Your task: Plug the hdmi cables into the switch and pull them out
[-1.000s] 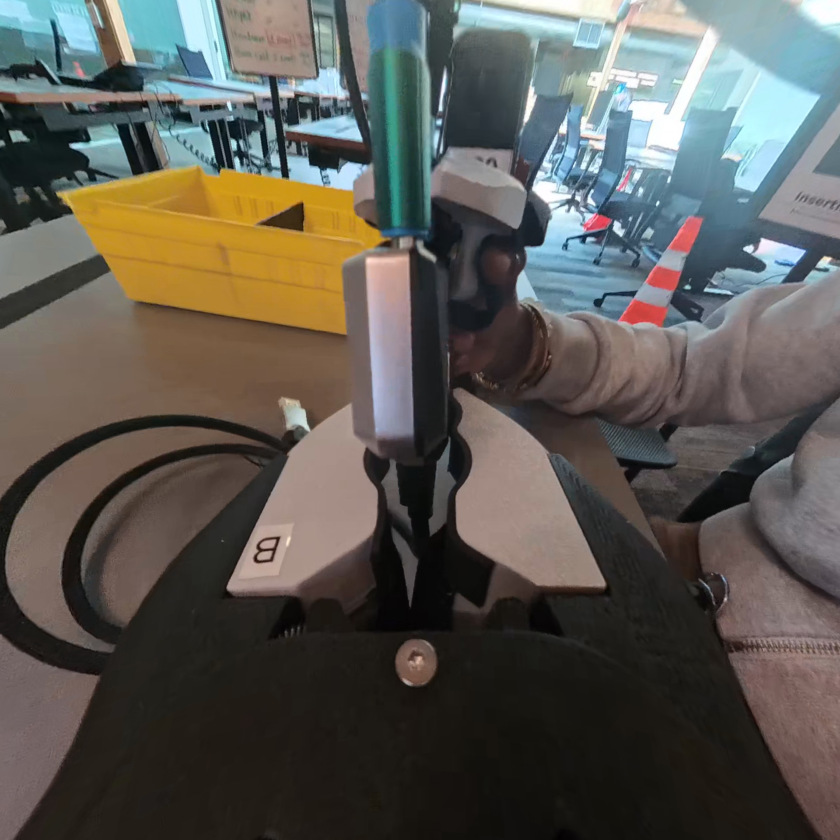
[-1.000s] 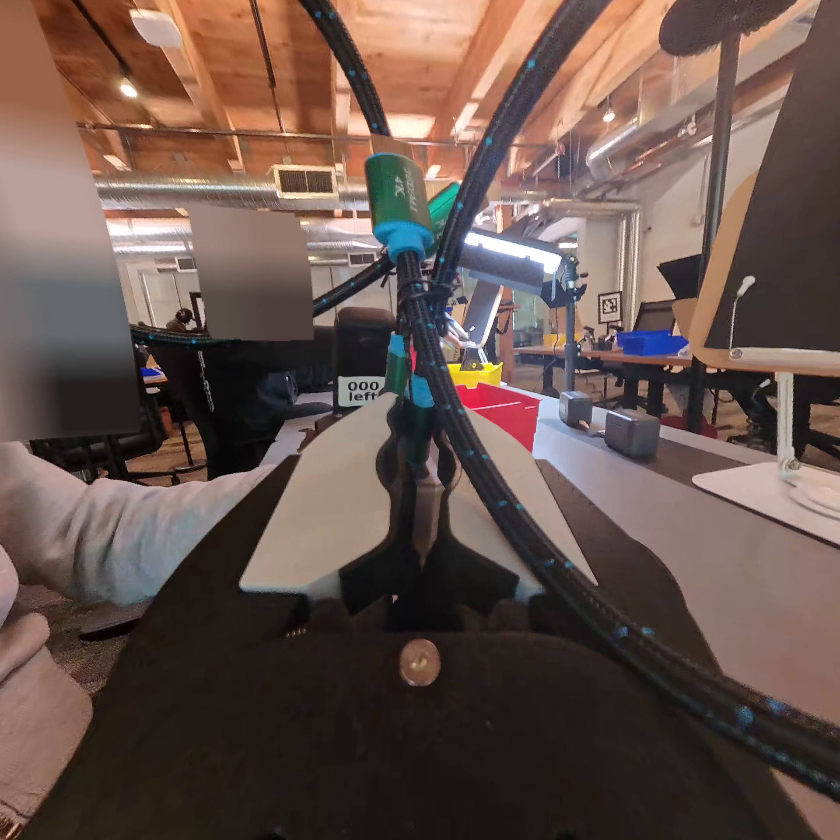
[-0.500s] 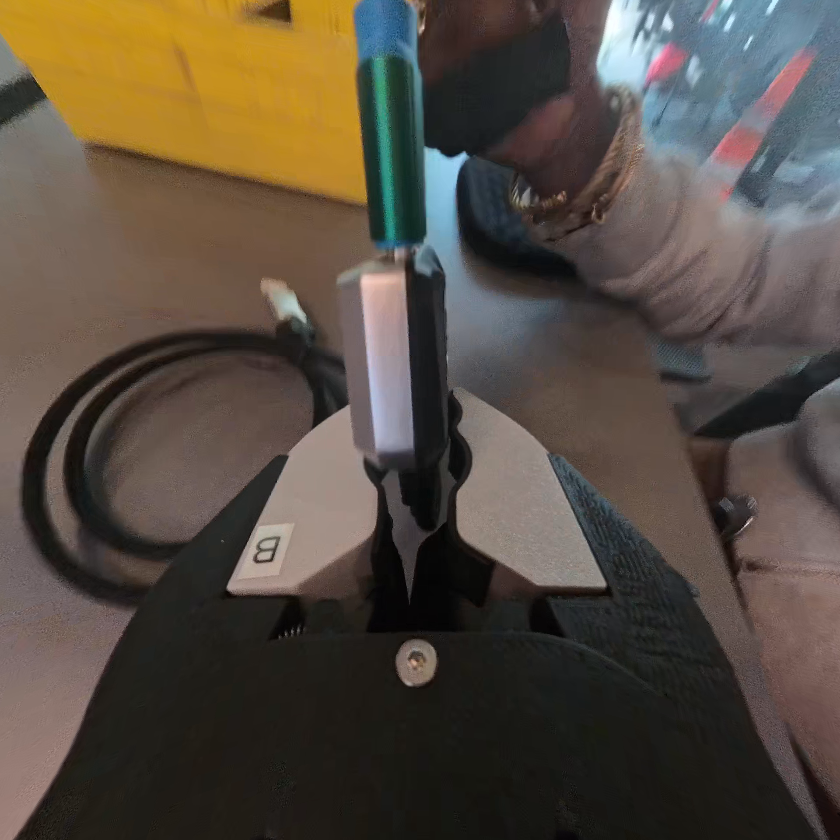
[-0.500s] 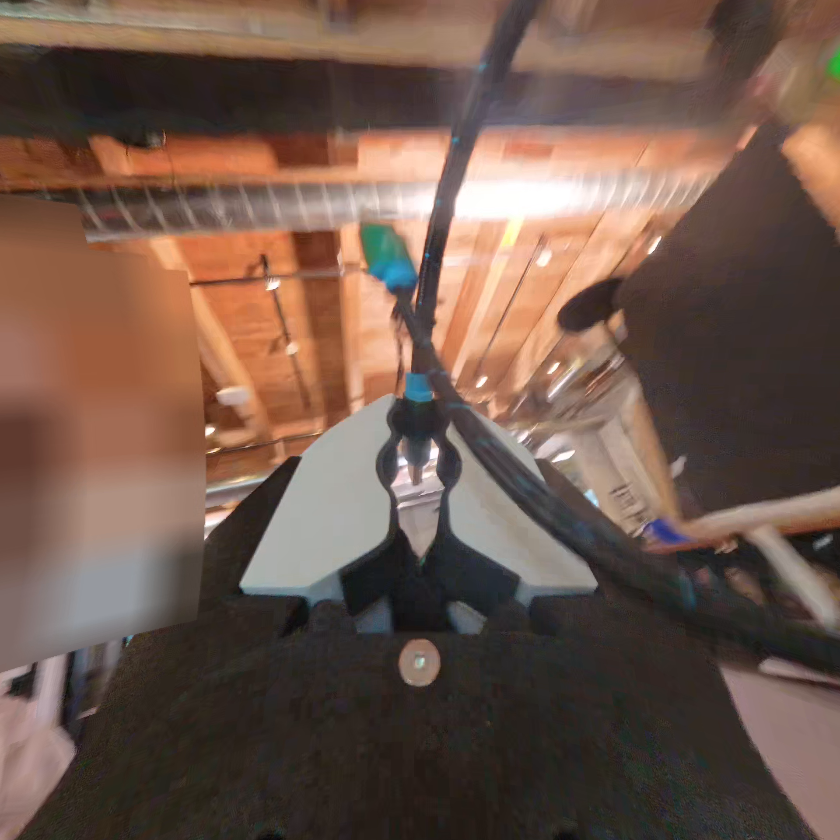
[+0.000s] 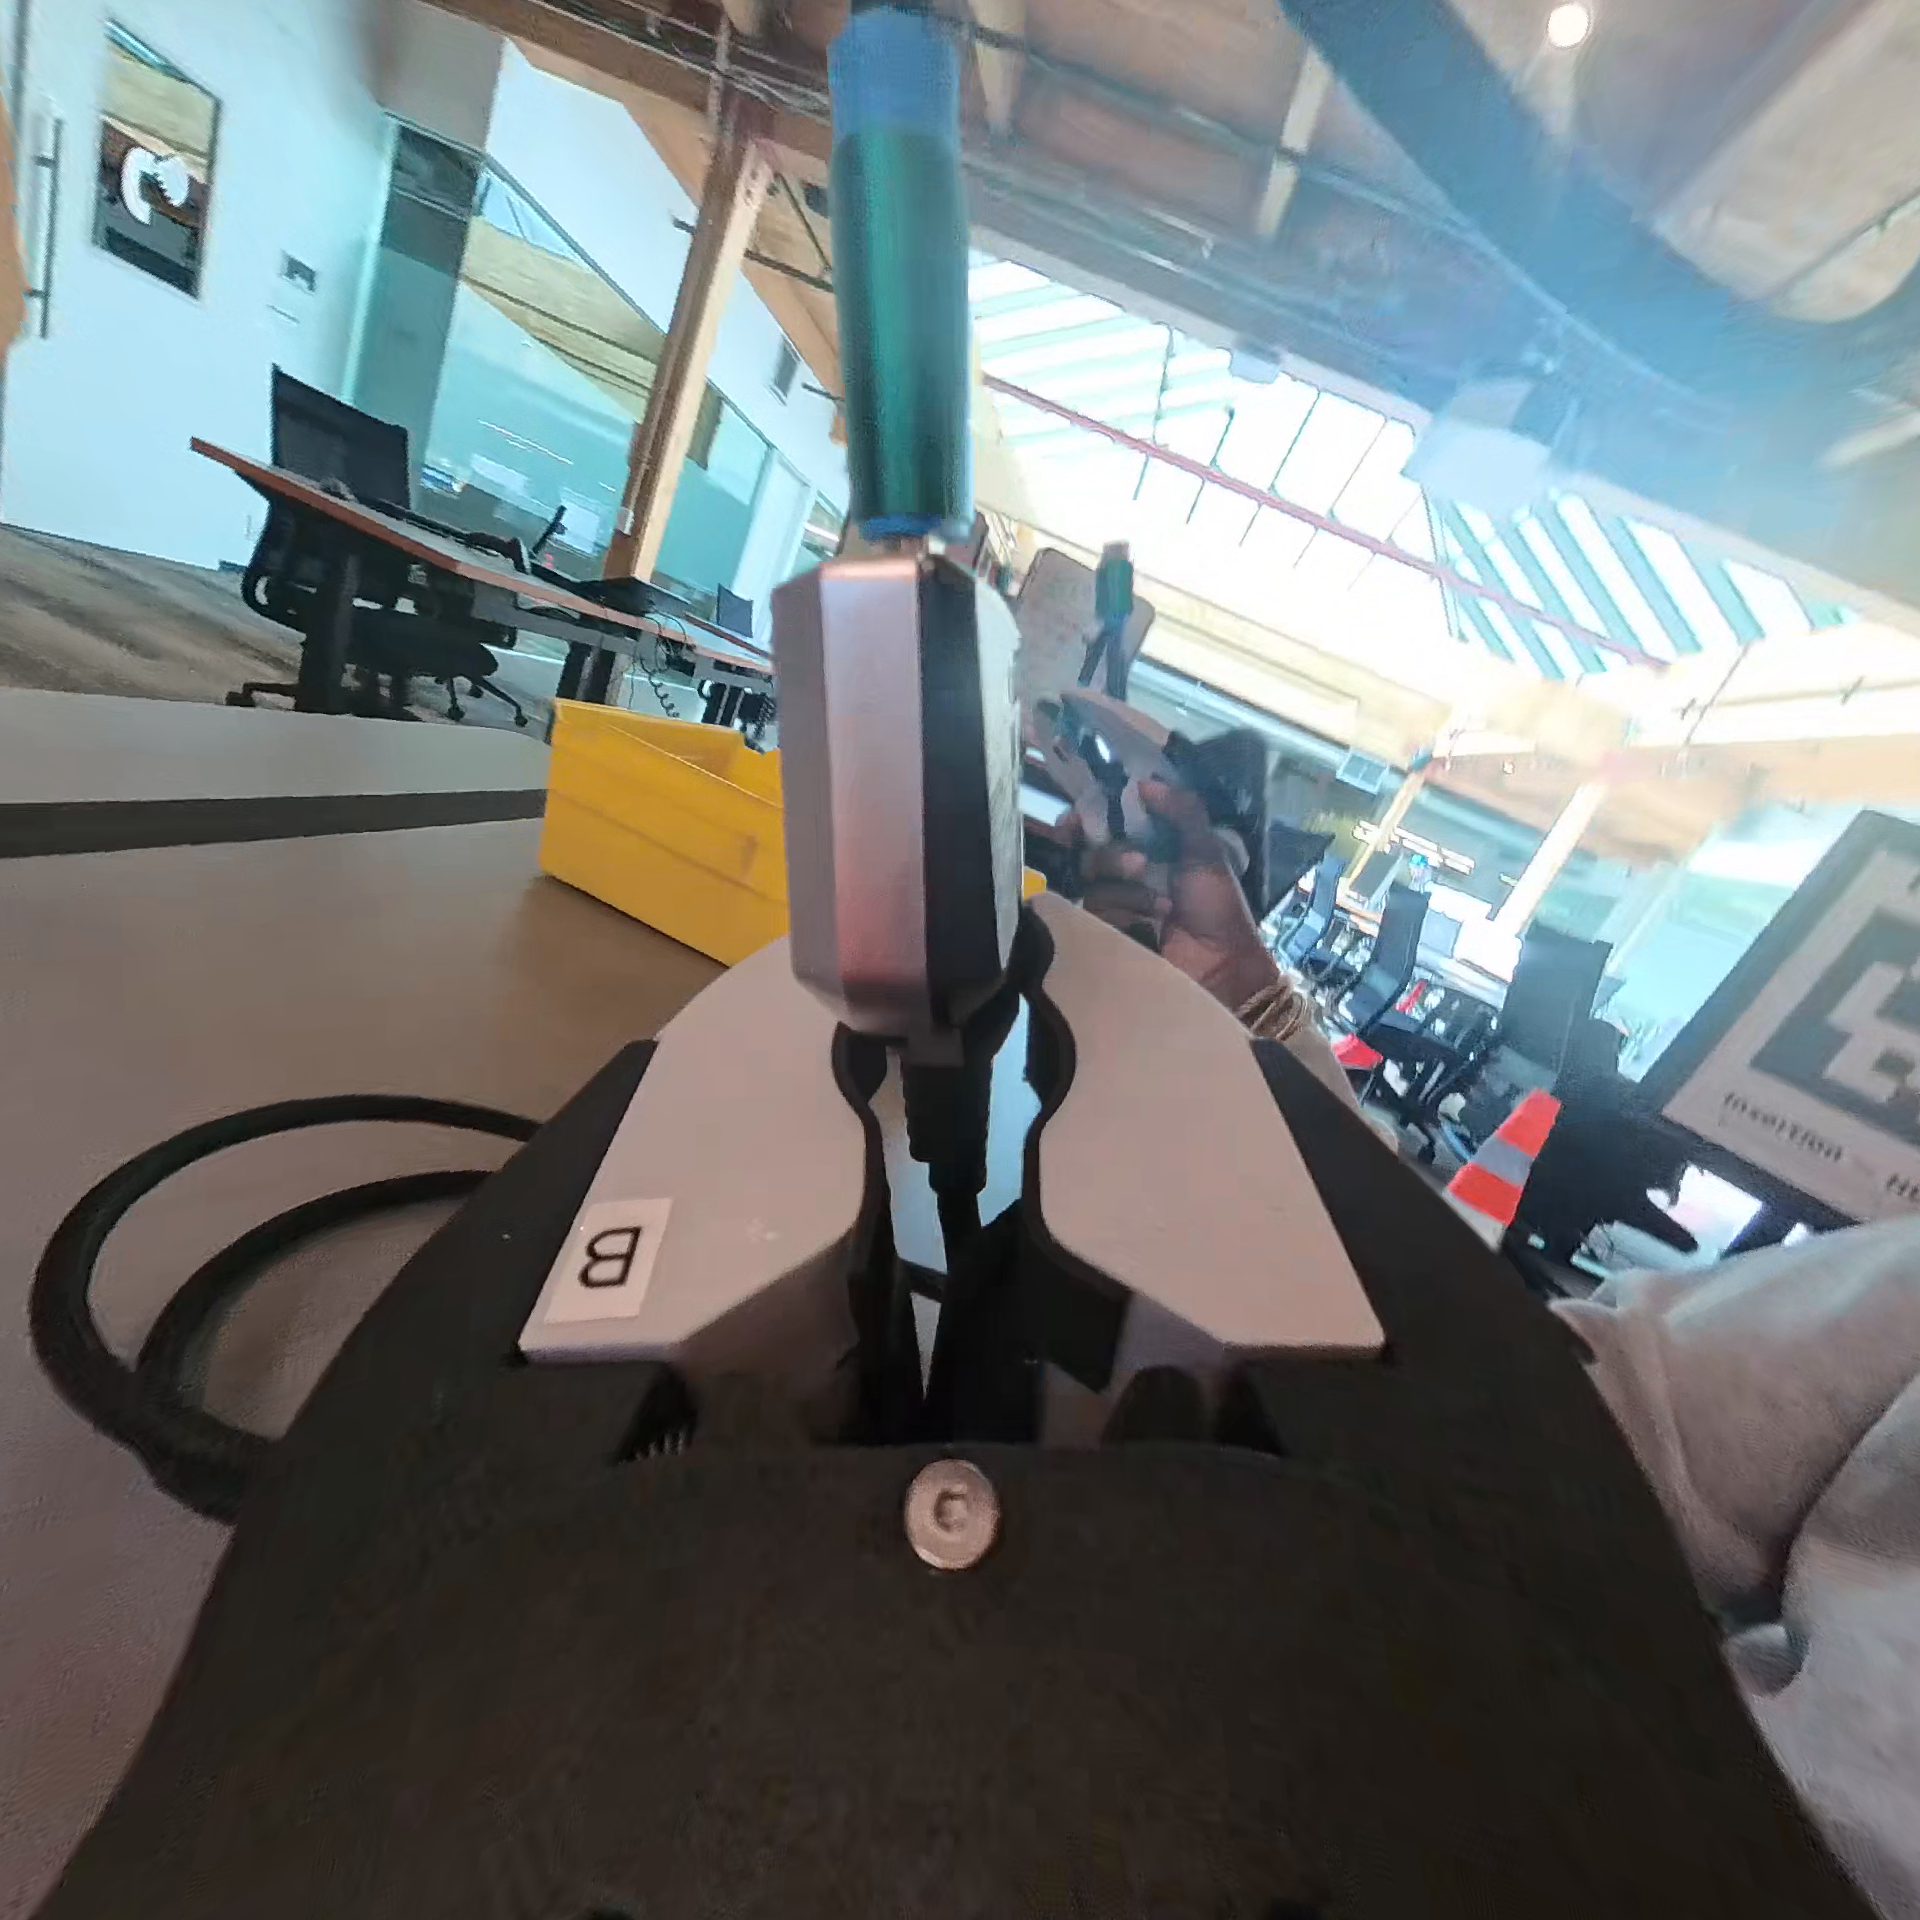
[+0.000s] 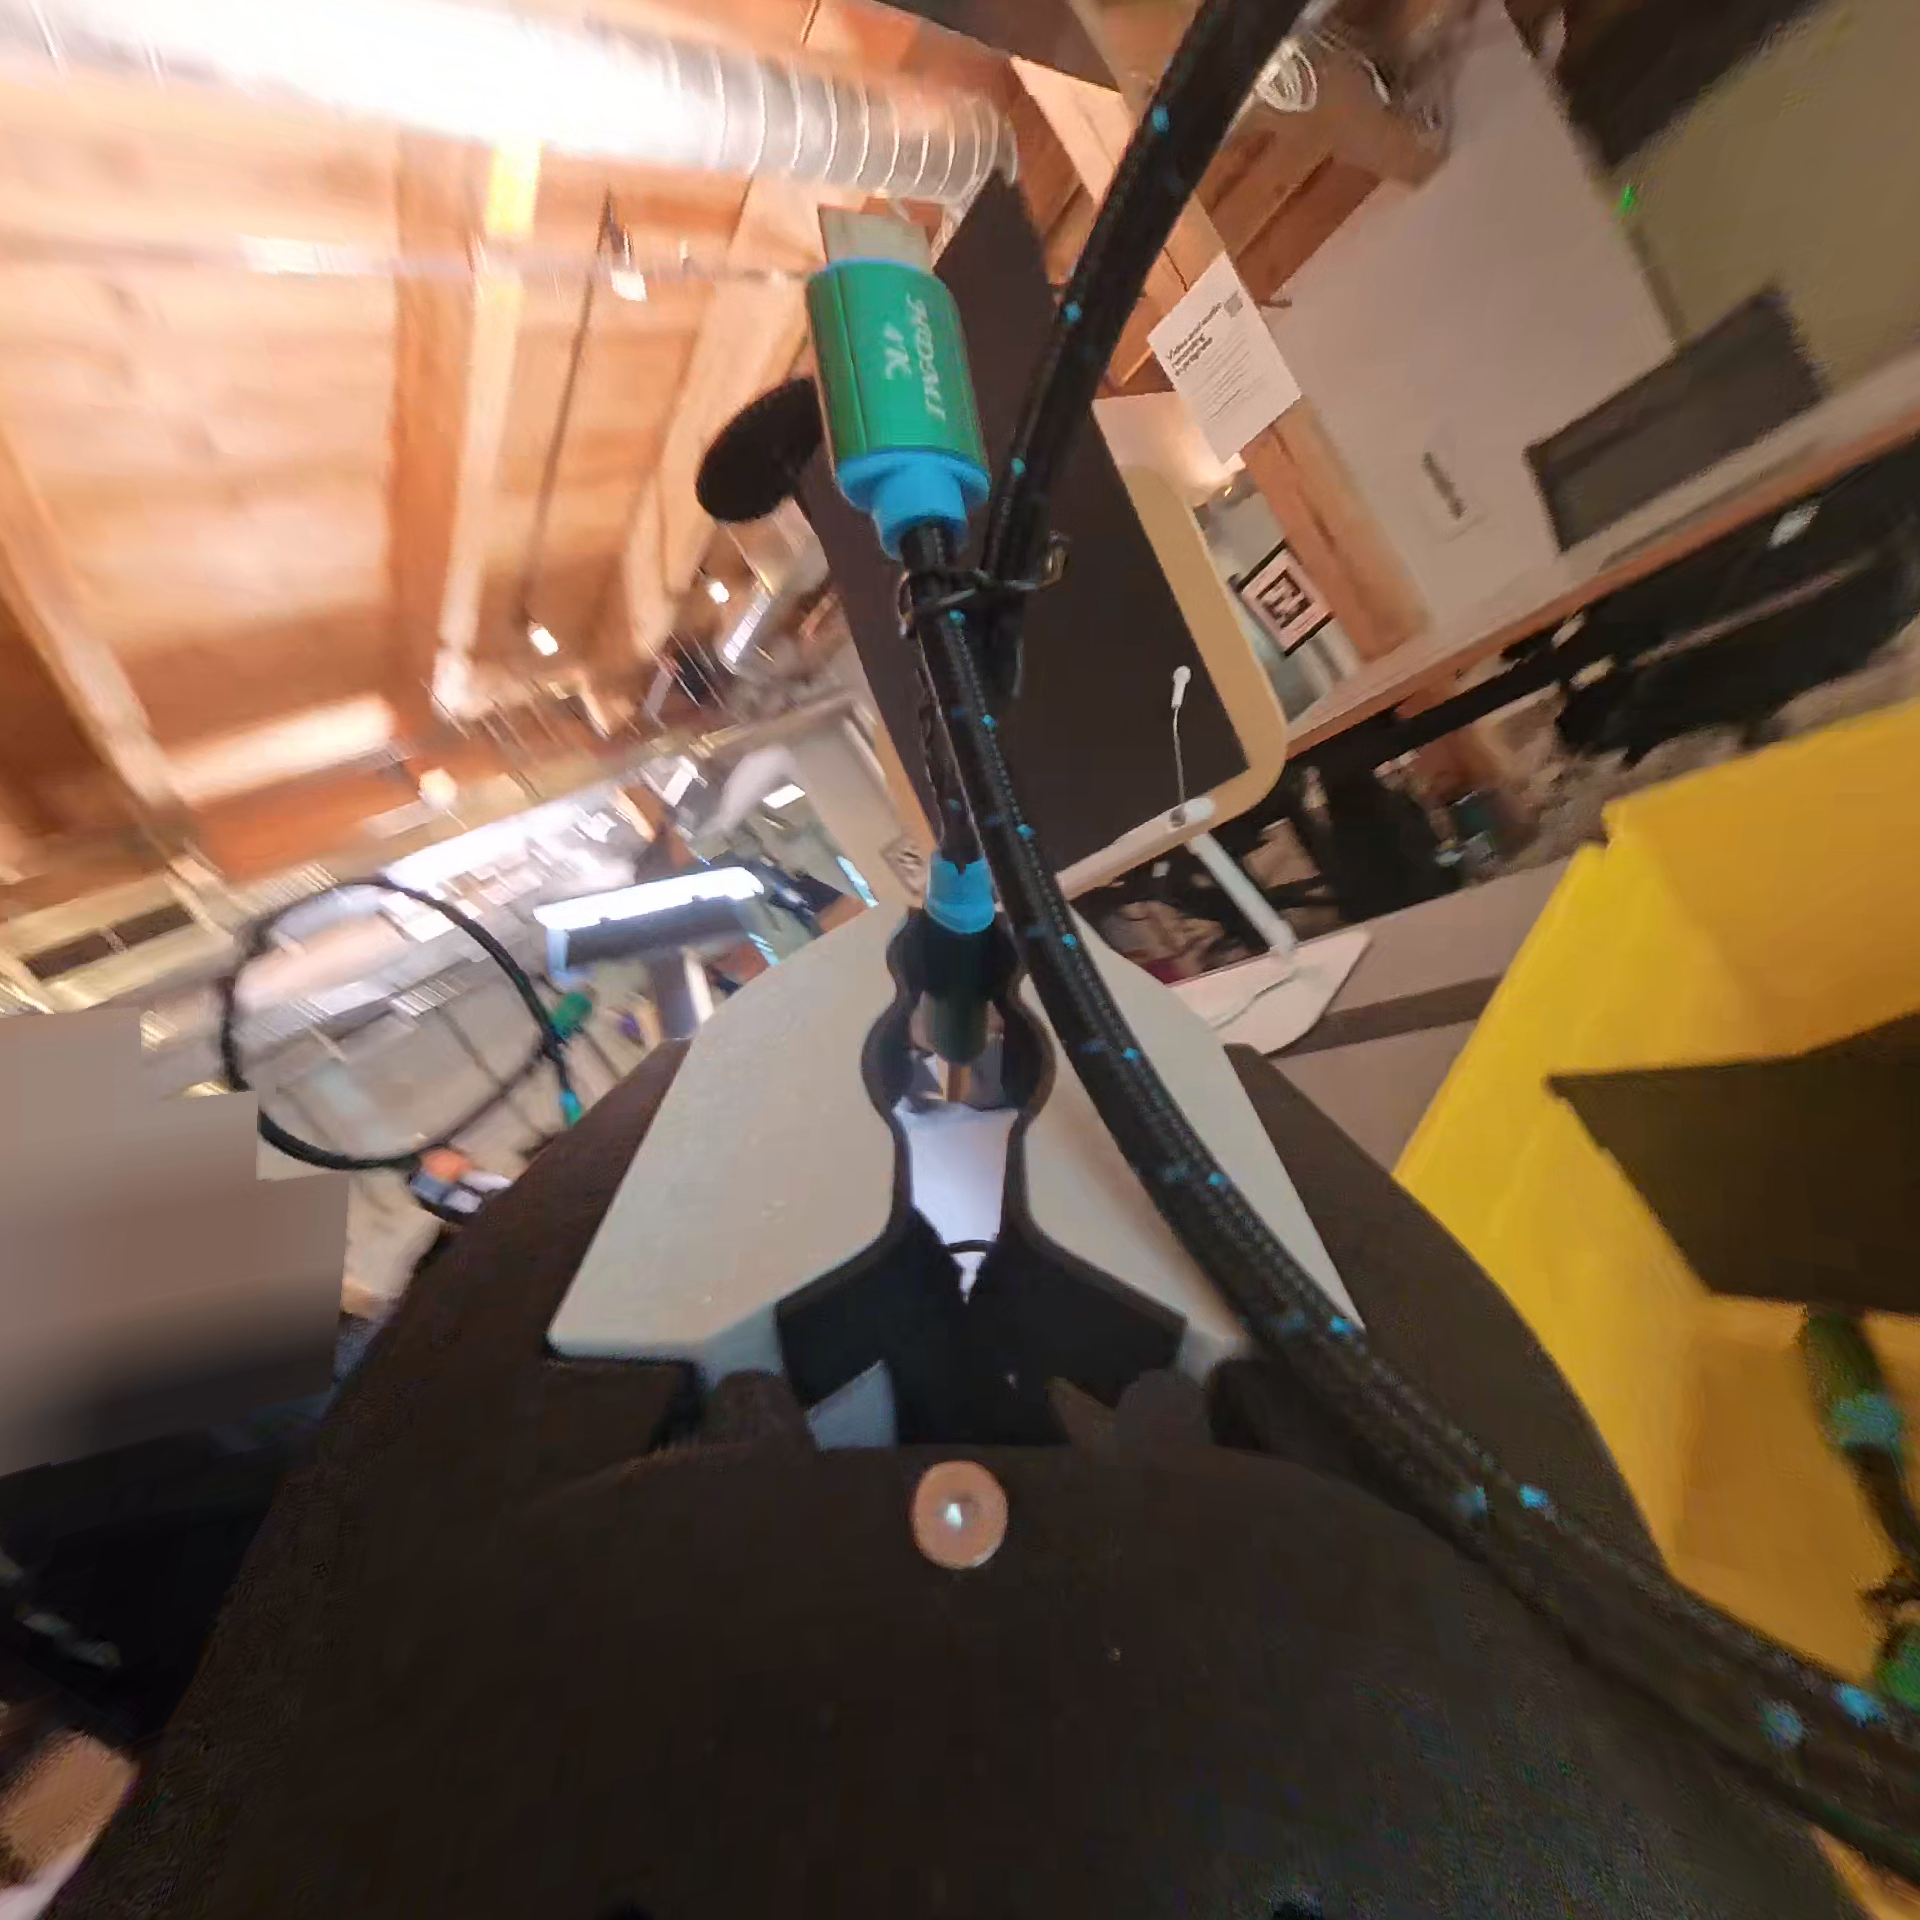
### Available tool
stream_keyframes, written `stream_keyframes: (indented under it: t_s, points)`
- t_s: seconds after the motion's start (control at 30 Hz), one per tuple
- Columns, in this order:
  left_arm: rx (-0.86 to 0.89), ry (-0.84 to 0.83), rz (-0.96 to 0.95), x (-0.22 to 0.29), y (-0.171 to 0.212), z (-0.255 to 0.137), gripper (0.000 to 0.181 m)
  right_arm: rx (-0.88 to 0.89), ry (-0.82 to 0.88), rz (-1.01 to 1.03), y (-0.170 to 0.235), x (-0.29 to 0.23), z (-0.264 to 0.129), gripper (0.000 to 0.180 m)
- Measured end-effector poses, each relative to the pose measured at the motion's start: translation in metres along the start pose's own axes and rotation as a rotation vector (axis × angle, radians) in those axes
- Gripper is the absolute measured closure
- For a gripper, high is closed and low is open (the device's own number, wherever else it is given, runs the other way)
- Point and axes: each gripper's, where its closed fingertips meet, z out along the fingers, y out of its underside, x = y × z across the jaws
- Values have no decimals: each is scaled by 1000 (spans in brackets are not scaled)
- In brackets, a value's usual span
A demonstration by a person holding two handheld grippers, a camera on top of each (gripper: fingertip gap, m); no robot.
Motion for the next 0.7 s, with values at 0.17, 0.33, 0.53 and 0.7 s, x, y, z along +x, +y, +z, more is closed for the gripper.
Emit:
stream_keyframes:
  t_s: [0.17,0.33,0.53,0.7]
  points:
    - [-3,-8,18,1,-1,0,159,21,60,297,1,42,-10,168]
    - [-48,5,49,5,7,4,159,75,50,463,6,59,-9,168]
    - [-54,7,51,5,8,3,159,100,31,629,16,74,-3,165]
    - [-73,5,39,3,11,4,159,171,49,691,11,84,-8,140]
